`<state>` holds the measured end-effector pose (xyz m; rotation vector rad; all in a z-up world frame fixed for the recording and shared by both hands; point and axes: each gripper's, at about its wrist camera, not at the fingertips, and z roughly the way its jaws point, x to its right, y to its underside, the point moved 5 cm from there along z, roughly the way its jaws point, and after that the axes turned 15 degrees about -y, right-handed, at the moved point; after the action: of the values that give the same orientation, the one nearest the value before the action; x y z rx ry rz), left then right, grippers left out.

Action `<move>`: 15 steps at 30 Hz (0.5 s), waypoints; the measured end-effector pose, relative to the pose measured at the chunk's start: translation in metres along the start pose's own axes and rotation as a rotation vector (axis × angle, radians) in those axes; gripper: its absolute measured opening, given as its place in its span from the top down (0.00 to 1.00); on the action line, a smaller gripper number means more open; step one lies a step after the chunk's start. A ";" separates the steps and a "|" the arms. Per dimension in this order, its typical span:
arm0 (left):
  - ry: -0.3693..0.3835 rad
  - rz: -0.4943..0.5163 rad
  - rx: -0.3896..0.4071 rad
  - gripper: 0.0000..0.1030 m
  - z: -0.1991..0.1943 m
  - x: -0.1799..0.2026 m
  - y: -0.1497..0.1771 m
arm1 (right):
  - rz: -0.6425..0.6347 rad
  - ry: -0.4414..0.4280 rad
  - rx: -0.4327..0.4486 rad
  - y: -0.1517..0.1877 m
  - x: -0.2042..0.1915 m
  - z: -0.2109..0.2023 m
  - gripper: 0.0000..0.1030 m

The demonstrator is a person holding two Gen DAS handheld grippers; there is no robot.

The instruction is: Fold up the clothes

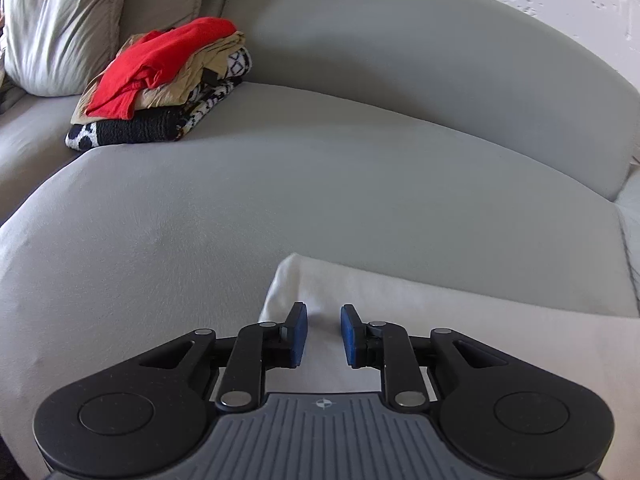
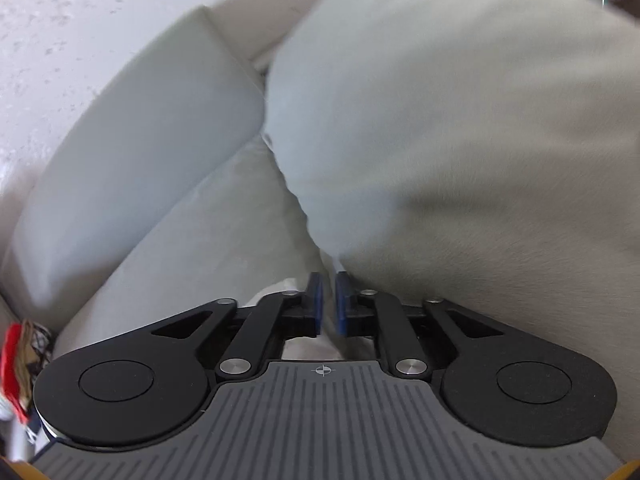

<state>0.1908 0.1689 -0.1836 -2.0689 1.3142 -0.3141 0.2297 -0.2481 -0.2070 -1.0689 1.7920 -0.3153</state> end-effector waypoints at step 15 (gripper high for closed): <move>0.208 0.323 -0.044 0.51 -0.174 0.016 0.119 | -0.207 -0.122 -0.272 0.097 -0.055 -0.168 0.46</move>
<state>0.0224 0.0519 -0.1311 -1.8563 1.7662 -0.3653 0.0446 -0.1901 -0.1536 -1.4397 1.6496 -0.1278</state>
